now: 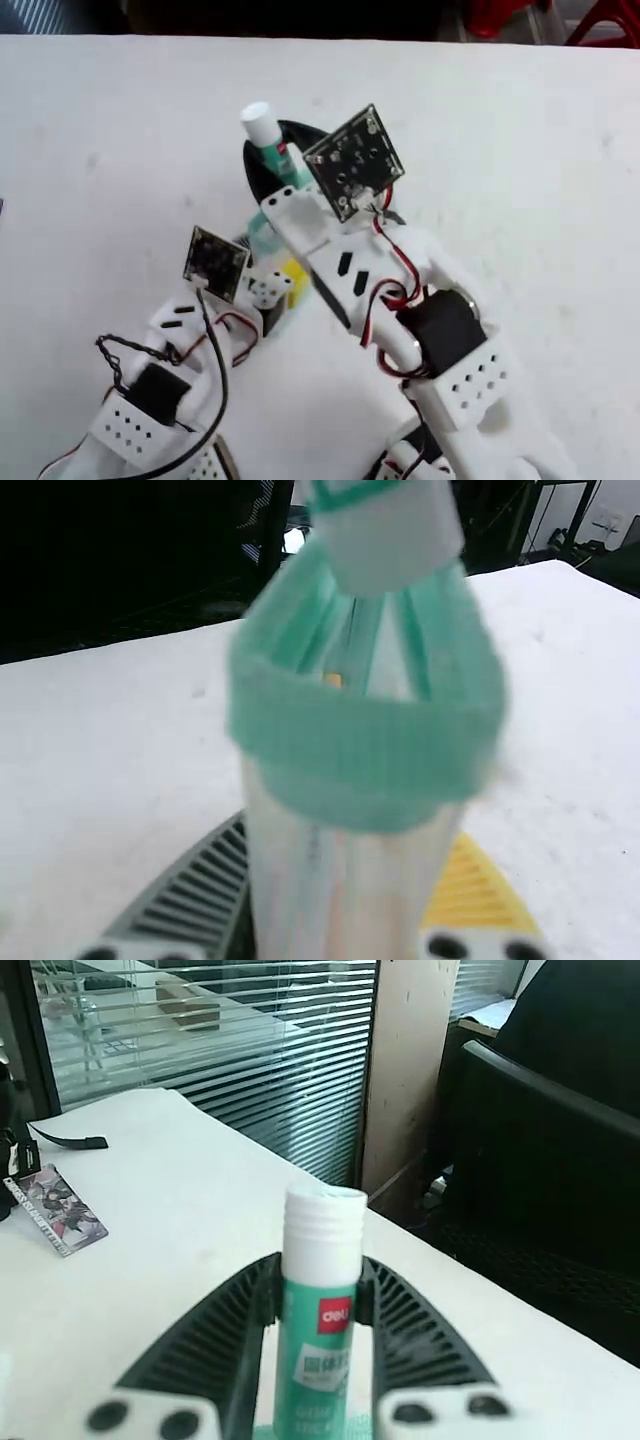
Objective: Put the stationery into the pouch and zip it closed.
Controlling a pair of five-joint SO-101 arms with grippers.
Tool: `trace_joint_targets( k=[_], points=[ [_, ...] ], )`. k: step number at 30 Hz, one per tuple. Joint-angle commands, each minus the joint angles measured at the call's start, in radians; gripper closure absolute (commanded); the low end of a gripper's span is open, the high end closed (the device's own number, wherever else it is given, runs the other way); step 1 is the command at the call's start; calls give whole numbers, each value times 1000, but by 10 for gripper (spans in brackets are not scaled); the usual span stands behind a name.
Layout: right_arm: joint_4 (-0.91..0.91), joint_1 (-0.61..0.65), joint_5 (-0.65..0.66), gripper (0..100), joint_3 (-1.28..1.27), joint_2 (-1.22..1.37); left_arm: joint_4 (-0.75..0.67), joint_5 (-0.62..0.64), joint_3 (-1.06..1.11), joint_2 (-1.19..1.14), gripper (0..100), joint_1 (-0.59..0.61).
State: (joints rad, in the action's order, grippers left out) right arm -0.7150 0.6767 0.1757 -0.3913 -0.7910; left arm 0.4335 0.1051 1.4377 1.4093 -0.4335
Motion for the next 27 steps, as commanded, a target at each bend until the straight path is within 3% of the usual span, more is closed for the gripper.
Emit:
trace_joint_targets(
  k=[1,8,14,27],
  points=[
    [79,1,-8,982,-43,-4,8,14,-41,5,816,-1],
    [101,-2,-9,982,-132,-12,6,14,-41,5,816,2],
    [-25,-19,-6,982,-132,-117,3,21,-57,5,816,61],
    [-219,-54,2,981,-133,-223,9,21,-58,5,819,62]
  ],
)
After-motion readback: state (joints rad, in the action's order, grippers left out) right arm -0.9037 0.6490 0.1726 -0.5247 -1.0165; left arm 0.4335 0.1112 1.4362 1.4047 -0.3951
